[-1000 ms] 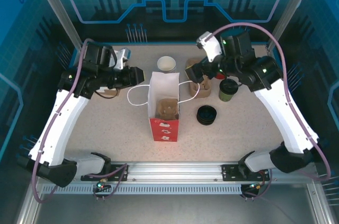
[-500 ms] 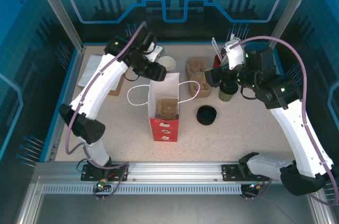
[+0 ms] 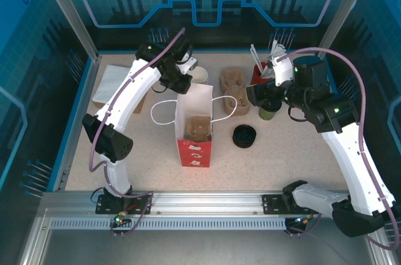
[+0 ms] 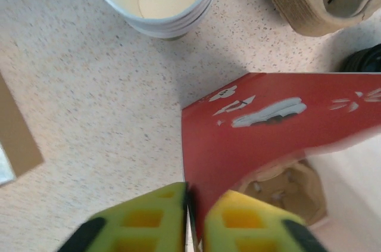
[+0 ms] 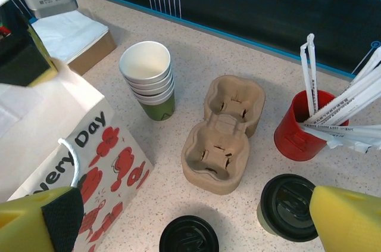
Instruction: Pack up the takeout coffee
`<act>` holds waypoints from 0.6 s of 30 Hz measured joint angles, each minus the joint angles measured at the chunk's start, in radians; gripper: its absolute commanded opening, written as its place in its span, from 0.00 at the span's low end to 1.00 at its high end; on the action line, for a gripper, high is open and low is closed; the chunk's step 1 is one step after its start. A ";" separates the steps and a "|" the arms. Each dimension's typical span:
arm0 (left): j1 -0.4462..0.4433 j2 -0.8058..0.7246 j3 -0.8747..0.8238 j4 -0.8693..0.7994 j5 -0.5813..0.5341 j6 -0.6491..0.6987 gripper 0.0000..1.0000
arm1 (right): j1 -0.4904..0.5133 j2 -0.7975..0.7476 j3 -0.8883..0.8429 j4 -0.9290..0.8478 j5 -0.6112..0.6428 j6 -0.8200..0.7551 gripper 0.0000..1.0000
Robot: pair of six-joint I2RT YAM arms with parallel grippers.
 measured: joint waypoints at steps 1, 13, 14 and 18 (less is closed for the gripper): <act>-0.001 0.000 0.009 0.000 -0.011 -0.008 0.04 | 0.000 0.000 -0.003 0.000 0.000 0.000 1.00; -0.026 -0.156 -0.013 -0.017 -0.162 -0.224 0.00 | -0.014 0.027 -0.021 -0.031 0.075 0.035 1.00; -0.031 -0.182 -0.031 -0.017 -0.178 -0.241 0.00 | -0.018 0.031 -0.031 -0.034 0.085 0.045 1.00; -0.065 -0.267 -0.092 -0.016 -0.252 -0.310 0.00 | -0.043 0.043 -0.100 -0.042 0.109 0.093 1.00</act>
